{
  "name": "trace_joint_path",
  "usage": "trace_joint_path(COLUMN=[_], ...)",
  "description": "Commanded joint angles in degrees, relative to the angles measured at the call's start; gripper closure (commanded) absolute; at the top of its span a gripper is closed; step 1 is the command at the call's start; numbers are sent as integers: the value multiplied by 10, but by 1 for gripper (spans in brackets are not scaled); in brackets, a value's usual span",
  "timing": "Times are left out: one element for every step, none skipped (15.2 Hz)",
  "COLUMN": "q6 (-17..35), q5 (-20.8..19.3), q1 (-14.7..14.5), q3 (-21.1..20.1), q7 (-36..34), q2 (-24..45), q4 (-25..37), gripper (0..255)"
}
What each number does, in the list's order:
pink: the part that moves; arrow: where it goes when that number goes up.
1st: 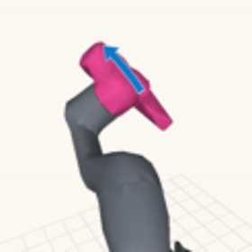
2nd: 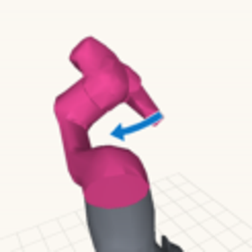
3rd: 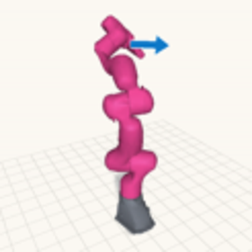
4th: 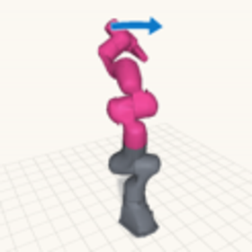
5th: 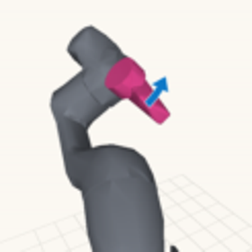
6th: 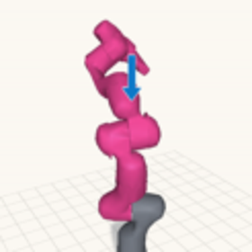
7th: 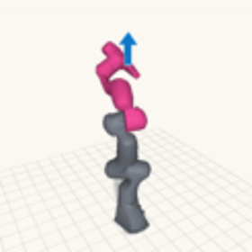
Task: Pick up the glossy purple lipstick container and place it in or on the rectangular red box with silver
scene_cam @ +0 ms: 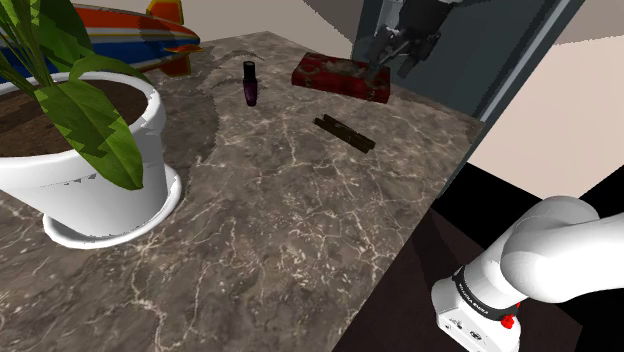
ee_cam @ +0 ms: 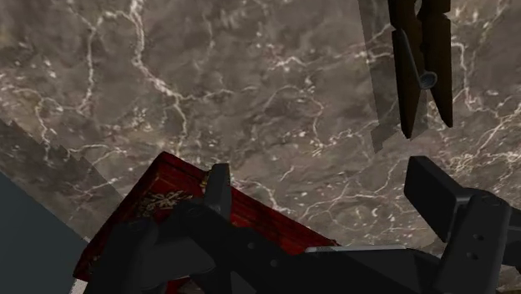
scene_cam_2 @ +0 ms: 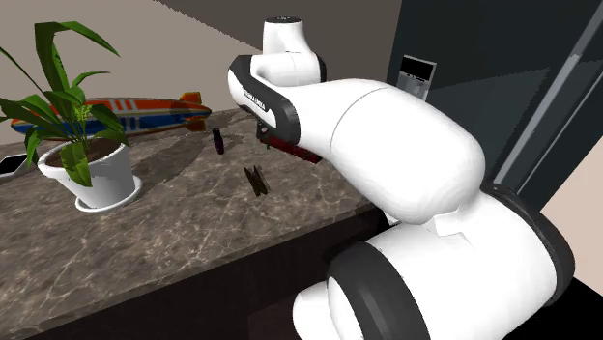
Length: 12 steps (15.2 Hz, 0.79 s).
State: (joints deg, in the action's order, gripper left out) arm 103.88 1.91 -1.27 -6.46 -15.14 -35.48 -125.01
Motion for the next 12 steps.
trace_joint_path(q6=[8, 13, 18, 21, 25, 27, 30, 31, 32, 32, 31, 29], q5=[-1, -3, -5, -8, -12, -17, -23, -30, -37, -46, -55, -65], q1=[-1, -2, -1, -1, -1, -1, -1, -1, -1, -1, -2, -3], q3=[-20, -30, -40, -51, -61, -71, -81, -91, -100, -110, -120, -129], q7=[-22, -33, -45, -56, -68, -79, -91, -104, -116, -129, -141, -155], q2=[31, 49, 66, 85, 103, 122, 141, 161, 181, 202, 223, 245], q4=[26, 40, 55, 70, 87, 104, 121, 140, 160, 180, 201, 223], gripper=[0, 0, 0, 0, 0, 0, 0, 0, 0, 0, 0, 0])
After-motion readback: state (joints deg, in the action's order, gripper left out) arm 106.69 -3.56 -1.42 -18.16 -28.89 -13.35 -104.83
